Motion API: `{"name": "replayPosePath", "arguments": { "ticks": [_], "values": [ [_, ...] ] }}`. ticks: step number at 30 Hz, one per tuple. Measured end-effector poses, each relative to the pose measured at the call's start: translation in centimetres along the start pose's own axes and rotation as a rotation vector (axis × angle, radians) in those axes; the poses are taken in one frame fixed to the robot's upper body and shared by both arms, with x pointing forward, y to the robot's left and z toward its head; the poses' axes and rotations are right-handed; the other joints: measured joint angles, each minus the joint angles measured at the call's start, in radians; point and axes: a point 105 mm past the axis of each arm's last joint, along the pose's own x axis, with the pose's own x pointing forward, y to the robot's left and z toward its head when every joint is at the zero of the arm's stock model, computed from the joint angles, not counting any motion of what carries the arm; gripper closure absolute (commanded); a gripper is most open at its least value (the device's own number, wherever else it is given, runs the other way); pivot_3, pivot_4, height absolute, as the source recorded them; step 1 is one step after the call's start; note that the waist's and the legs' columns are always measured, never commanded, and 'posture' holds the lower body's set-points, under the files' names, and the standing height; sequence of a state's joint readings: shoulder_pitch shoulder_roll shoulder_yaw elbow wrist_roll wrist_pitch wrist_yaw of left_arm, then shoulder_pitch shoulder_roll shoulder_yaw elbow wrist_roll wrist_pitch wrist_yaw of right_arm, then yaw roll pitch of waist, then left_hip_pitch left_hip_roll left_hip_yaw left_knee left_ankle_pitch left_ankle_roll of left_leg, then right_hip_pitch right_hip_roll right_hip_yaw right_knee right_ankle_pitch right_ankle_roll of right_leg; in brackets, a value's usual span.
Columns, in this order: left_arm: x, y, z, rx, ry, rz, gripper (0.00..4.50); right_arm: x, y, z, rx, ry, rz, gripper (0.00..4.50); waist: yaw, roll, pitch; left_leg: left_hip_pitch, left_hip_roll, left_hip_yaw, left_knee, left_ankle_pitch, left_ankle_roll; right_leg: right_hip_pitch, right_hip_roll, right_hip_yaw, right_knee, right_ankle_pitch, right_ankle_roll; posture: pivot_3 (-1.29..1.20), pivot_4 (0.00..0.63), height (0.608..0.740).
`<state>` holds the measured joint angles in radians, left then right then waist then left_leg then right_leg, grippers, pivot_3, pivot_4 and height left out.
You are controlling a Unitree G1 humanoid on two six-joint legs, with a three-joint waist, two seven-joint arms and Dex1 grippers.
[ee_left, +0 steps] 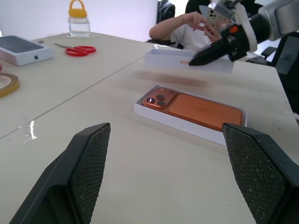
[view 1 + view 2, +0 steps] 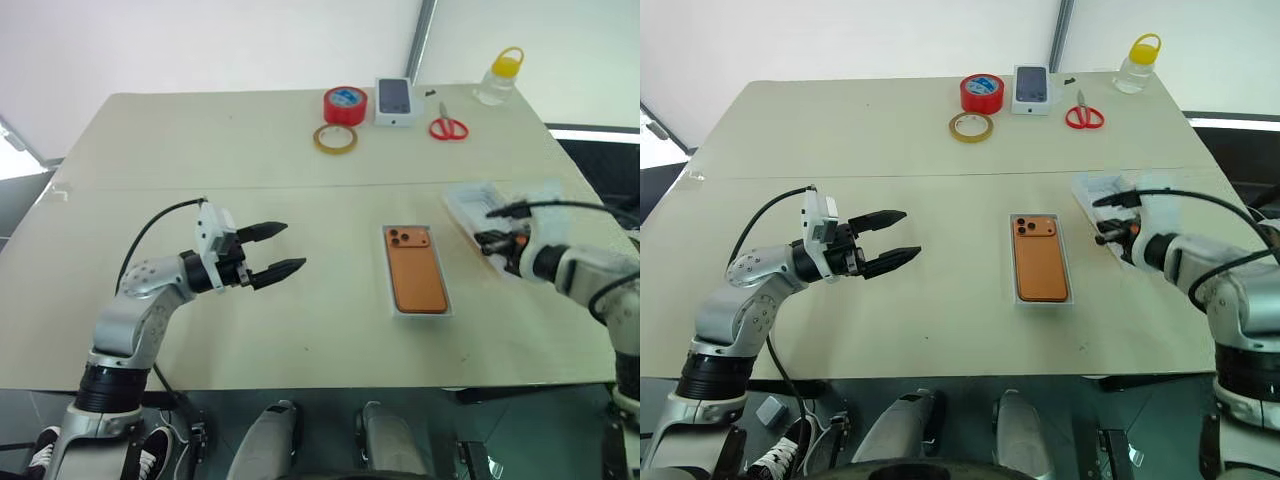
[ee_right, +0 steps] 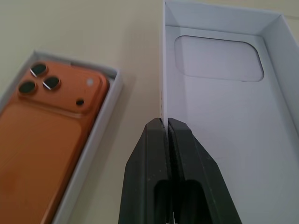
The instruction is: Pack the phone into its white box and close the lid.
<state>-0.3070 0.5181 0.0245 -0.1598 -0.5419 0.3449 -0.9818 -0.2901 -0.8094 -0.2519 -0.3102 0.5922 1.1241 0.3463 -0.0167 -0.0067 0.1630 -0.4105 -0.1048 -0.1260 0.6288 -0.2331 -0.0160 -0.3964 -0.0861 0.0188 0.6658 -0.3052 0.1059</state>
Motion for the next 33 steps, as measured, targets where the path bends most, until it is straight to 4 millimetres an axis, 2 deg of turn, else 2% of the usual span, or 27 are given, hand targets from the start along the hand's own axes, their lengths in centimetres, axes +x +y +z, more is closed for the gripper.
{"name": "replayPosePath", "arguments": {
  "ticks": [3, 8, 13, 21, 24, 28, 31, 33],
  "values": [
    [0.0, 0.0, 0.0, -0.001, -0.001, -0.001, 0.51, -0.6, 0.9, -1.0, -0.030, 0.045, 0.012, 4.40, 0.005, 0.000, 0.000, 0.000, 0.000, 0.000, 0.000, 0.000, 0.000, 0.001, 0.000, 0.000, 0.000, 0.000, 0.000, 0.00, 0.150, 0.740],
    [0.0, 0.0, 0.0, -0.002, -0.003, 0.000, 0.51, -1.3, 0.4, -3.4, 0.005, 0.117, -0.026, 4.40, 0.010, -0.001, 0.000, 0.000, -0.001, 0.000, 0.001, 0.000, 0.000, 0.001, -0.001, 0.000, -0.001, 0.000, 0.000, 0.00, 0.150, 0.740],
    [0.3, -0.2, -0.1, -0.010, -0.011, -0.005, 0.51, -0.9, 0.2, -4.3, 0.139, 0.112, -0.090, 4.40, 0.004, -0.001, 0.000, 0.000, 0.000, 0.000, 0.000, 0.000, 0.000, 0.001, 0.000, 0.000, 0.000, 0.000, 0.000, 0.00, 0.150, 0.740],
    [0.2, -0.1, -0.1, -0.010, -0.008, -0.003, 0.51, -0.8, -0.2, -4.8, 0.185, 0.134, -0.183, 4.40, 0.007, -0.001, 0.000, 0.000, -0.001, -0.001, 0.000, 0.000, 0.000, 0.001, 0.000, 0.000, -0.001, 0.000, 0.000, 0.00, 0.150, 0.740],
    [0.2, -0.1, -0.1, -0.010, -0.009, -0.003, 0.51, -0.6, 0.0, -4.6, 0.203, 0.138, -0.181, 3.50, 0.005, -0.001, 0.000, 0.000, 0.000, -0.001, 0.000, 0.000, 0.000, 0.001, 0.000, 0.000, -0.001, 0.000, 0.000, 0.00, 0.150, 0.740],
    [0.2, -0.1, -0.1, -0.011, -0.009, -0.002, 0.51, -0.6, 0.1, -4.0, 0.156, 0.154, -0.161, 1.54, 0.006, -0.001, 0.000, 0.000, -0.001, -0.001, 0.000, 0.000, 0.000, 0.001, 0.000, 0.000, -0.001, 0.000, 0.000, 0.00, 0.150, 0.740],
    [0.2, -0.1, -0.1, -0.011, -0.009, -0.002, 0.51, -1.1, -0.1, -3.0, 0.085, 0.161, -0.132, 1.54, 0.006, -0.001, 0.001, 0.000, -0.001, 0.000, 0.000, 0.000, 0.000, 0.001, 0.000, -0.001, -0.001, 0.000, 0.000, 0.00, 0.150, 0.740],
    [0.2, -0.2, -0.1, -0.012, -0.009, -0.002, 0.51, -1.5, -0.3, -1.4, 0.039, 0.118, -0.091, 1.54, 0.005, -0.001, 0.001, 0.000, -0.001, 0.000, 0.000, 0.000, 0.000, 0.002, 0.000, -0.001, -0.001, 0.000, 0.000, 0.00, 0.150, 0.740]
  ]
}}
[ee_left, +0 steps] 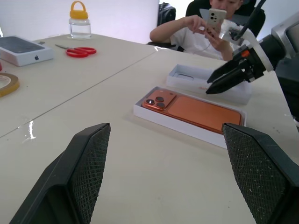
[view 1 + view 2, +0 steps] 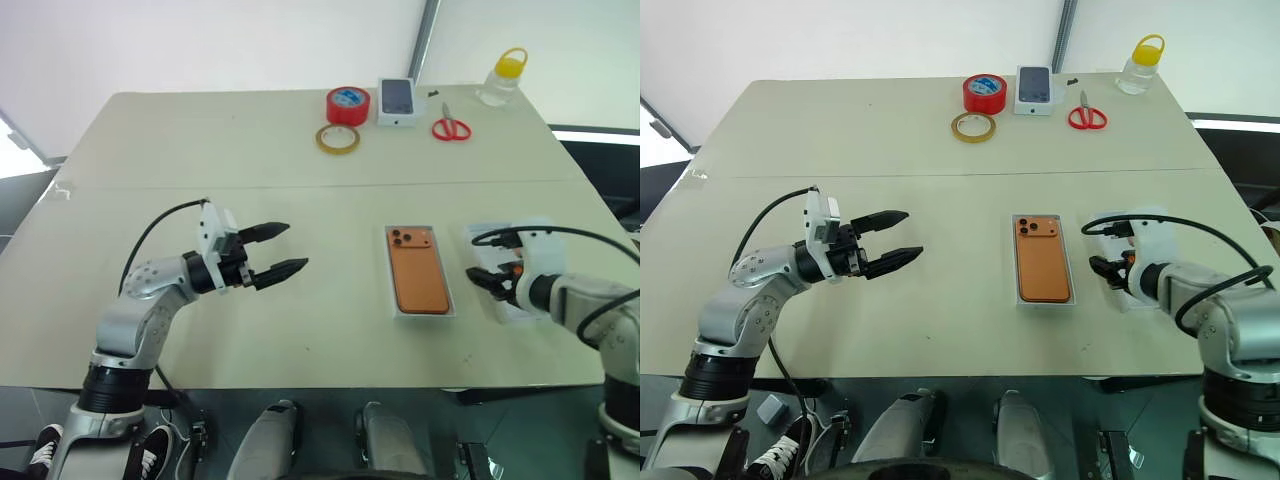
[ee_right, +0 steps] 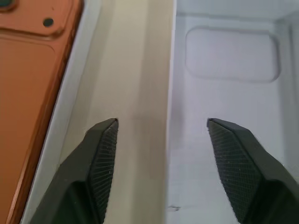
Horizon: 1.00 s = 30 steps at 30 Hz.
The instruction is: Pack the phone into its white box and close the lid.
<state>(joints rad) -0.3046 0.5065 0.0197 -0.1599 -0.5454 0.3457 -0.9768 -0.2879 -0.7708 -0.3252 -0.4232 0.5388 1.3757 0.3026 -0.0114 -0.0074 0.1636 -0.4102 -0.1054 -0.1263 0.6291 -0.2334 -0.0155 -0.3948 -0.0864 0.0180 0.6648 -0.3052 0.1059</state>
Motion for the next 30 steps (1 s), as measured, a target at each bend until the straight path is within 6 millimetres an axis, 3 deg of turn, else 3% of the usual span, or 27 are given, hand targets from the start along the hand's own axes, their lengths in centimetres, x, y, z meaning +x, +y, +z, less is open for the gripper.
{"name": "replayPosePath", "arguments": {
  "ticks": [4, 7, 9, 14, 17, 25, 30],
  "values": [
    [0.3, -0.2, -0.1, -0.009, -0.014, -0.001, 0.51, -0.9, -1.0, 2.3, -0.144, -0.164, -0.001, 1.54, 0.004, 0.000, 0.000, 0.000, 0.000, 0.000, 0.000, 0.000, 0.000, 0.001, 0.000, -0.001, 0.000, 0.000, 0.000, 0.00, 0.150, 0.740],
    [0.3, -0.2, -0.5, -0.020, -0.015, 0.015, 0.51, -1.5, -2.0, 0.9, -0.341, -0.232, -0.065, 1.54, 0.017, -0.001, 0.000, 0.000, 0.000, 0.000, 0.000, 0.000, 0.001, 0.001, 0.000, -0.001, -0.002, -0.001, 0.001, 0.00, 0.150, 0.740],
    [0.2, -0.3, -0.7, -0.028, -0.015, 0.020, 0.51, -1.3, -1.8, -0.4, -0.369, -0.262, -0.084, 1.54, 0.020, -0.001, 0.001, 0.000, 0.000, 0.000, 0.001, 0.000, 0.001, 0.001, 0.000, -0.001, -0.001, -0.001, 0.001, 0.00, 0.150, 0.740],
    [0.2, -0.4, -0.6, -0.028, -0.017, 0.019, 0.51, -2.6, -2.5, -2.7, -0.325, -0.284, -0.158, 1.54, 0.023, -0.001, 0.000, 0.001, 0.000, 0.000, 0.000, 0.000, 0.000, 0.001, 0.000, 0.000, 0.000, -0.001, 0.001, 0.00, 0.150, 0.740],
    [0.1, -0.4, -0.7, -0.033, -0.013, 0.022, 0.51, -4.0, -1.5, -3.7, -0.255, -0.277, -0.128, 1.54, 0.023, -0.001, 0.000, 0.001, 0.000, 0.000, 0.000, 0.000, 0.000, 0.001, 0.000, 0.000, -0.001, -0.001, 0.001, 0.00, 0.150, 0.740],
    [0.3, -0.5, -0.6, -0.036, -0.020, 0.015, 0.51, -6.0, 0.2, -6.1, -0.093, 0.008, -0.036, 1.54, 0.024, 0.000, 0.000, 0.001, 0.000, 0.000, 0.000, -0.001, 0.001, 0.002, 0.000, 0.000, -0.002, -0.001, 0.001, 0.00, 0.150, 0.740],
    [0.7, -0.7, -0.5, -0.041, -0.036, 0.005, 0.51, -5.3, 0.1, -4.1, -0.099, 0.038, -0.025, 1.54, 0.022, 0.000, 0.000, 0.001, 0.000, 0.000, 0.001, -0.001, 0.001, 0.002, 0.000, 0.000, -0.002, -0.001, 0.001, 0.00, 0.150, 0.740]
  ]
}}
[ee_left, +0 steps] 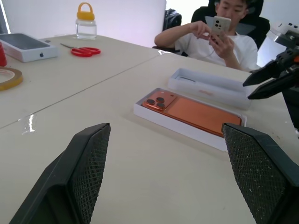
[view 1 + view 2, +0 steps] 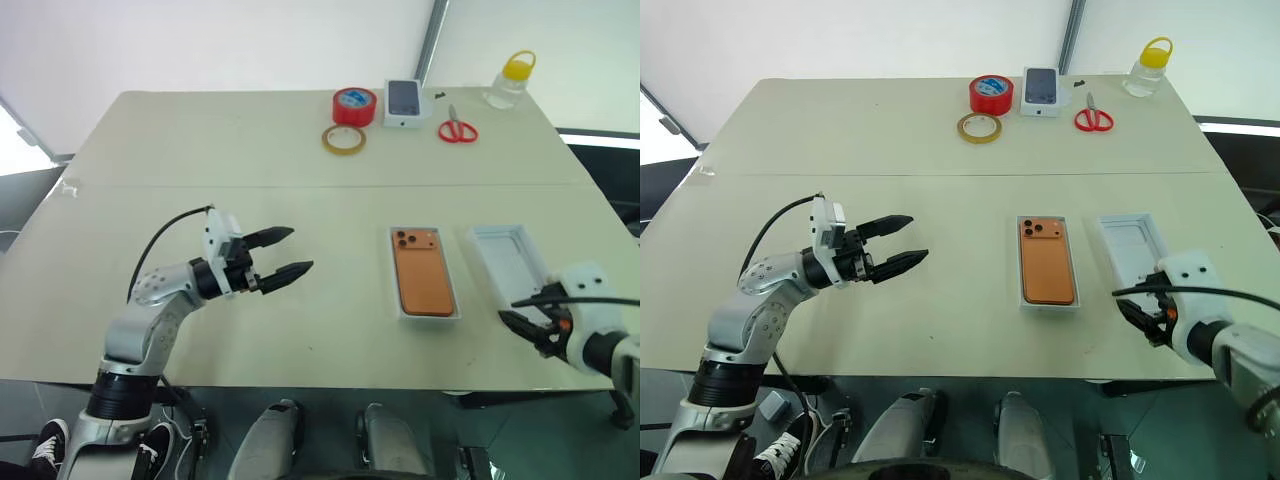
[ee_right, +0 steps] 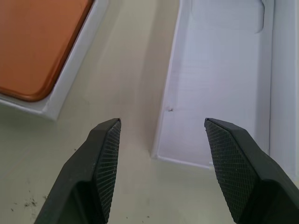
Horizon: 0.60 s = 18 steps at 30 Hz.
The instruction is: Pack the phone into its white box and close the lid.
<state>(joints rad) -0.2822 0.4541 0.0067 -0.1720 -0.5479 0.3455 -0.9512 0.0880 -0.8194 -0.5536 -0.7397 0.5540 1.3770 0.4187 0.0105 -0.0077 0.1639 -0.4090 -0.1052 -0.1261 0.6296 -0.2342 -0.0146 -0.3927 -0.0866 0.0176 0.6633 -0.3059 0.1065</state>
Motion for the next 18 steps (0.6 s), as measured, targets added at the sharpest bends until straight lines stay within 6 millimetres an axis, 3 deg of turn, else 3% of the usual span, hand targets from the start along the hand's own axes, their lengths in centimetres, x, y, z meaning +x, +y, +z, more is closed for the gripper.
{"name": "replayPosePath", "arguments": {
  "ticks": [13, 18],
  "values": [
    [-0.2, -0.3, -0.4, -0.009, 0.002, 0.027, 0.51, 2.9, -0.1, 2.1, -0.021, 0.173, 0.067, 1.54, 0.001, -0.001, 0.000, -0.001, 0.000, 0.000, 0.000, 0.000, 0.000, -0.001, -0.001, 0.000, 0.000, 0.000, 0.000, 0.00, 0.150, 0.740],
    [-0.3, -0.3, -0.5, -0.013, 0.002, 0.042, 0.51, 3.6, -0.2, 1.5, -0.015, 0.229, 0.081, 1.54, 0.002, -0.001, 0.000, -0.001, 0.000, 0.000, 0.000, 0.000, 0.000, -0.001, -0.001, 0.000, 0.000, 0.000, 0.000, 0.00, 0.150, 0.740]
  ]
}}
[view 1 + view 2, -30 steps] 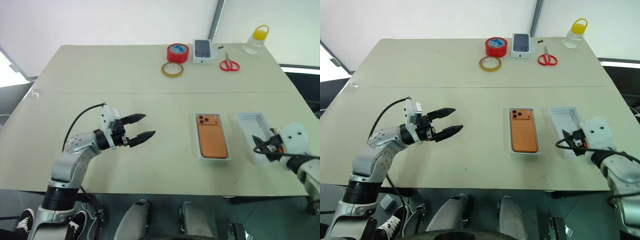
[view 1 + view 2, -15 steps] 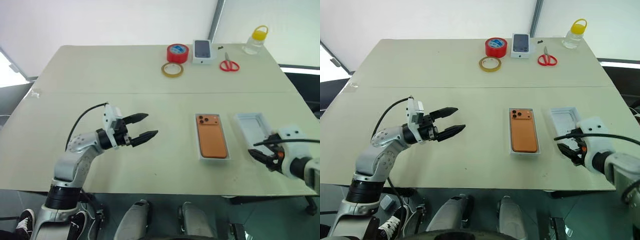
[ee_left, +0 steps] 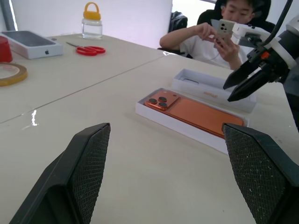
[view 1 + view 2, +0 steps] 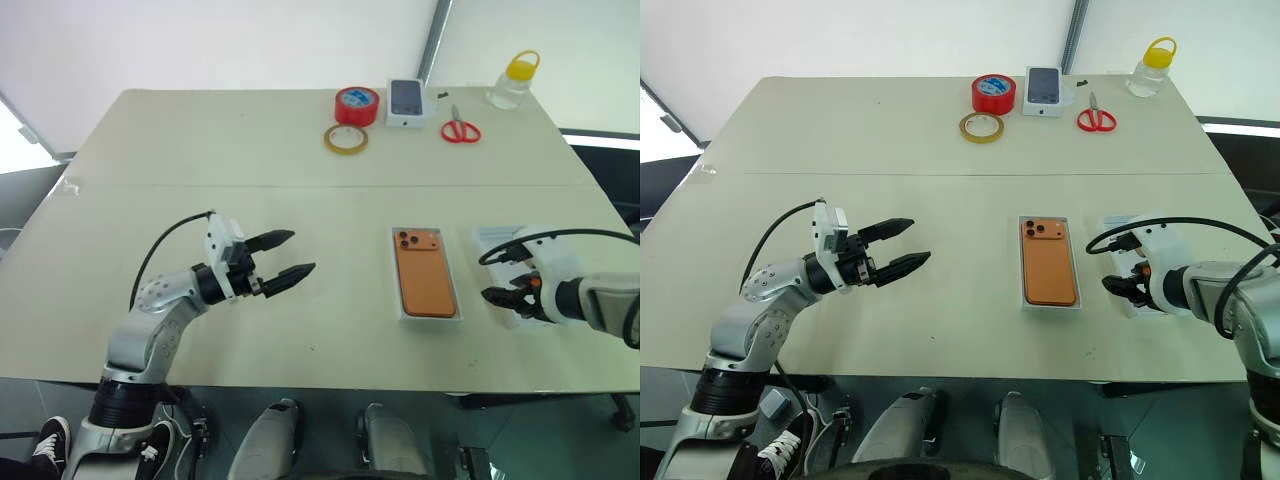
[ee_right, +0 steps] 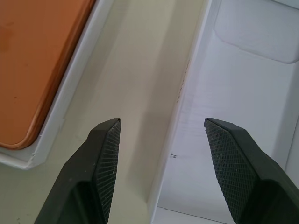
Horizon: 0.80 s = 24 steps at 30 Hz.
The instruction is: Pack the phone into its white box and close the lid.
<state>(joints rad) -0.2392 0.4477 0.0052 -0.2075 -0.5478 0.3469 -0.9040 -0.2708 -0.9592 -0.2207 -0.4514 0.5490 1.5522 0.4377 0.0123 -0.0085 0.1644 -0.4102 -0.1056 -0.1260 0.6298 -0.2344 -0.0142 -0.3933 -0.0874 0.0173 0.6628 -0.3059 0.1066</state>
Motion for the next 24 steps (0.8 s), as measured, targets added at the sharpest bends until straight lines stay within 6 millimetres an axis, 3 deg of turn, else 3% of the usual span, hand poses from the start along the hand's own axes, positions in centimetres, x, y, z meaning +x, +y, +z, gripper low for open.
{"name": "replayPosePath", "arguments": {
  "ticks": [9, 17, 24],
  "values": [
    [-0.1, -0.1, -0.1, -0.001, 0.001, 0.010, 0.51, 0.6, -0.3, -0.1, 0.026, 0.069, -0.005, 1.54, 0.000, 0.000, 0.000, 0.000, 0.000, 0.000, 0.000, 0.000, 0.000, 0.000, 0.000, 0.000, 0.000, 0.000, 0.000, 0.00, 0.150, 0.740],
    [-0.4, -0.6, -0.3, 0.005, 0.005, -0.015, 0.51, 0.5, -1.2, 1.3, 0.021, 0.084, -0.022, 1.54, -0.001, 0.000, 0.000, 0.000, 0.000, 0.000, 0.000, 0.000, 0.000, 0.000, 0.000, 0.000, 0.000, 0.000, 0.000, 0.00, 0.150, 0.740],
    [-0.2, -0.9, -0.2, 0.013, 0.002, -0.033, 0.51, 1.1, -0.7, 1.5, 0.003, 0.145, 0.026, 1.54, -0.001, 0.000, 0.000, 0.000, 0.000, 0.000, 0.000, 0.000, 0.000, -0.001, 0.000, 0.000, 0.000, 0.000, 0.000, 0.00, 0.150, 0.740]
  ]
}}
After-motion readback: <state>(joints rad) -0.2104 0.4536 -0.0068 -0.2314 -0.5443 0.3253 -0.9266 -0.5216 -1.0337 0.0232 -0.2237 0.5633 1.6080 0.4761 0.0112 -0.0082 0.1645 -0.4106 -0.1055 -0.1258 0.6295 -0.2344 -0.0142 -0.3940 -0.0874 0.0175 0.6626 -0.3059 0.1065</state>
